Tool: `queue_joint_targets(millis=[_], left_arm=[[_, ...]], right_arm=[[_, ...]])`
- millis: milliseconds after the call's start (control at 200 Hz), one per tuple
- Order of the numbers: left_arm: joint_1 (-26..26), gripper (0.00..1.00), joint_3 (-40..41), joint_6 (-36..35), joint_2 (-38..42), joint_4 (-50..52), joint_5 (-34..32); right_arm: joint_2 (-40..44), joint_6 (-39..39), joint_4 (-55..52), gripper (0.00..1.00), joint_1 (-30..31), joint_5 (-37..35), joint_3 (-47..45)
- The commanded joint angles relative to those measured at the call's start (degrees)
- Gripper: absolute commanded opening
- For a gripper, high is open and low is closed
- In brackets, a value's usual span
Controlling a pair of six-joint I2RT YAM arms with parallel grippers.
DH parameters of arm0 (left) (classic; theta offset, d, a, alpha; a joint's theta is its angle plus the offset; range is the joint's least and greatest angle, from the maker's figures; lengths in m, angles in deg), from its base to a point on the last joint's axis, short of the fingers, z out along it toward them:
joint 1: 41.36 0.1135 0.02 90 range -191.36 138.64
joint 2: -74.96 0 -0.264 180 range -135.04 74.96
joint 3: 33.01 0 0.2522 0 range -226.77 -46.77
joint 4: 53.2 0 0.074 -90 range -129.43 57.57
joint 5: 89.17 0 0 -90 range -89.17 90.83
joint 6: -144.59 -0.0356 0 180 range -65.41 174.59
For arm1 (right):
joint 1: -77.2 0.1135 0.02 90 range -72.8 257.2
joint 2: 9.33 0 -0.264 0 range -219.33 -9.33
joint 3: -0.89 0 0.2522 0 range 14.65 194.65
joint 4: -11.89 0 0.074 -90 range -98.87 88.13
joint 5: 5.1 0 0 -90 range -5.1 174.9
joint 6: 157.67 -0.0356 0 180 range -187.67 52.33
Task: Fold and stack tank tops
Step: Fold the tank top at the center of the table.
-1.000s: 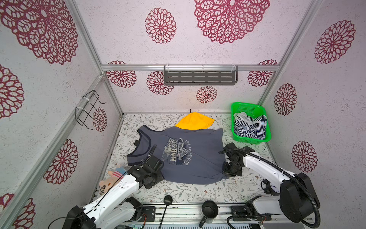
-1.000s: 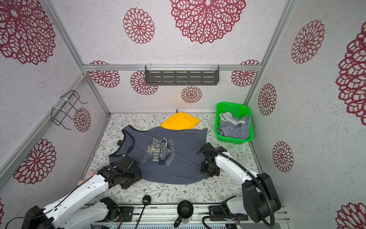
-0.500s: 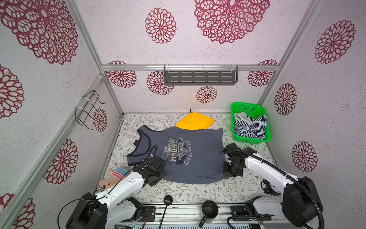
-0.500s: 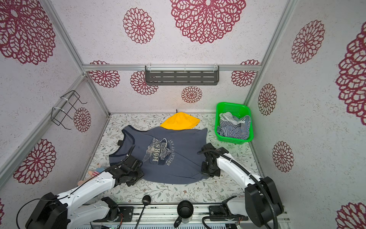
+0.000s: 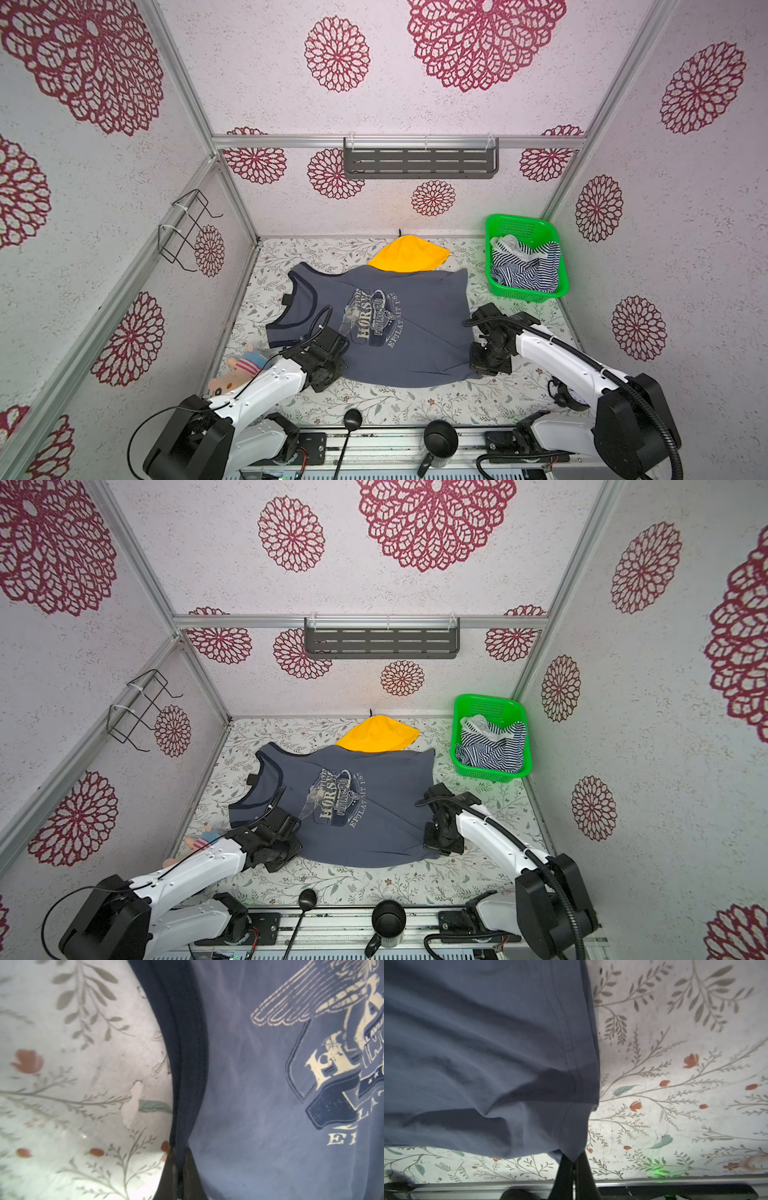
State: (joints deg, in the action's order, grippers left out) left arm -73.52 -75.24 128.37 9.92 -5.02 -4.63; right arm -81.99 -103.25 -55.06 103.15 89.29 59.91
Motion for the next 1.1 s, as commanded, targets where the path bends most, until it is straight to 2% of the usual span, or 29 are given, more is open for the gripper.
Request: queue_joint_targets(millis=[0,185,350,525,646,951,1096], left_arm=[[-1.65,0.0,-2.59,1.22,4.13,9.3,-2.68],[-7.08,0.0,-3.18,6.3,9.84,17.6,-3.81],[-14.69,0.0,-5.69,11.75,11.75,25.38,-6.36],[-15.39,0.0,-9.56,10.81,11.98,29.37,-10.42],[-12.52,0.0,-12.66,5.31,9.15,30.25,-11.45],[-0.13,0.0,-20.04,-15.34,-1.85,23.72,-7.64],[4.96,0.0,-22.79,-21.94,-6.42,20.17,-5.66]], right_arm=[[3.41,-0.55,-6.14,0.0,-0.03,-0.4,-0.71],[7.19,-1.26,-12.67,0.0,1.12,-0.15,-1.24],[7.26,-3.73,-13.88,0.0,6.88,0.87,-0.96],[8.07,-1.63,-14.85,0.0,3.72,0.04,0.74],[7.13,0.72,-14.24,0.0,0.24,-0.69,3.42],[-1.74,5.85,-6.98,0.0,-3.86,-0.97,7.74],[-5.92,7.85,-3.74,0.0,-5.32,-2.39,11.15]])
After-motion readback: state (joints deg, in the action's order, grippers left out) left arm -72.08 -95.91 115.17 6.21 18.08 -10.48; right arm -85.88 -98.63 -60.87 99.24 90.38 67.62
